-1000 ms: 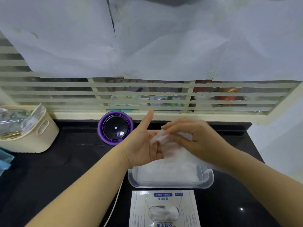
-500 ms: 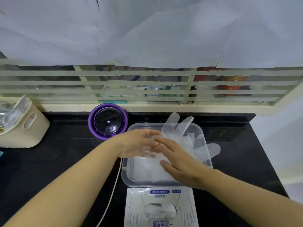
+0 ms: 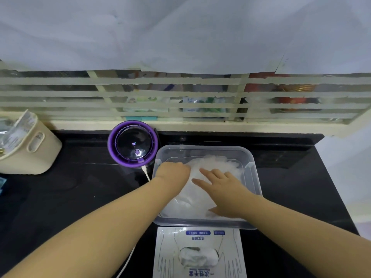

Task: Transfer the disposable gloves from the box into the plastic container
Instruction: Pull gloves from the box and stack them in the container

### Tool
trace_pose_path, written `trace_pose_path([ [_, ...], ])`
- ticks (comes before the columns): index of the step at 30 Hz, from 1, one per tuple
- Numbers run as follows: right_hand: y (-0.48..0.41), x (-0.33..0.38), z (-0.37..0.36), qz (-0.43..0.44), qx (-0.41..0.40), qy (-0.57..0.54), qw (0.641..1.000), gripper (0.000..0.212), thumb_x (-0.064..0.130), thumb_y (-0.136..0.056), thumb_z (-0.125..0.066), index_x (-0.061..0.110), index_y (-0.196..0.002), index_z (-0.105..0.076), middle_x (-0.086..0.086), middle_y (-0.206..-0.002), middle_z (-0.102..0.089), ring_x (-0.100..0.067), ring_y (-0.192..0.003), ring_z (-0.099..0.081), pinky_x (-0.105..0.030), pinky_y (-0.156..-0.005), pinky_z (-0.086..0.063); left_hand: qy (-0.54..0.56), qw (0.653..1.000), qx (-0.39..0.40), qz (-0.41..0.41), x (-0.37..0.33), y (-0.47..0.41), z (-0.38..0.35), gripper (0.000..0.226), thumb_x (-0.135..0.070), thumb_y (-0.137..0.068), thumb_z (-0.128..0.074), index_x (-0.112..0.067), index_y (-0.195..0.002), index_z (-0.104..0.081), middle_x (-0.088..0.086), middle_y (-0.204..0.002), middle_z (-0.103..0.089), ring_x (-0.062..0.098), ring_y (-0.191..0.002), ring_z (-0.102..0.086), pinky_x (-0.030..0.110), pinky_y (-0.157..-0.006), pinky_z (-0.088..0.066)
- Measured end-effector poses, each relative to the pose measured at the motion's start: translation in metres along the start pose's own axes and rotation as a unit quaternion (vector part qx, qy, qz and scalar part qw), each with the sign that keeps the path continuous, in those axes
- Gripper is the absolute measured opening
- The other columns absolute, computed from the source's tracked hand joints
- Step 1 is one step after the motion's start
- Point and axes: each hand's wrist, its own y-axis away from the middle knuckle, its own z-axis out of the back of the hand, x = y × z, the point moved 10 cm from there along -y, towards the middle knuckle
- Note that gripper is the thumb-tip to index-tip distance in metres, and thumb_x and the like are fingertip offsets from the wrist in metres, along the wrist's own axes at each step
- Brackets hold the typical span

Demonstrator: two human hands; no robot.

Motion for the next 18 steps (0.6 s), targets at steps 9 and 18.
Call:
trace_pose_path([
  [9, -0.02, 0.004, -0.026, -0.014, 0.094, 0.016, 0.995, 0.089, 0.046, -0.091, -0.056, 0.025, -0.151, 0.006, -0.015, -0.156, 0.017, -0.036, -0.142, -0.011, -0.045, -0.11, -0.027, -0.088, 0.99, -0.113, -0.019, -0.015, 0.024, 0.038, 0.056, -0.005, -0.091, -0.052, -0.004, -0.141, -0.028, 0.016, -0.141, -0.033, 0.033, -0.128, -0.038, 0.039, -0.103, -0.034],
  [18, -0.015, -0.003, -0.034, -0.036, 0.131, -0.054, 0.989, 0.089, 0.042, -0.09, -0.058, 0.028, -0.152, 0.004, -0.014, -0.158, -0.001, -0.033, -0.142, -0.009, -0.044, -0.112, -0.025, 0.023, 0.994, 0.099, -0.031, -0.02, 0.006, -0.038, 0.065, -0.028, -0.091, -0.064, -0.004, -0.142, -0.032, 0.014, -0.142, -0.03, 0.032, -0.109, -0.058, 0.036, -0.079, -0.048],
])
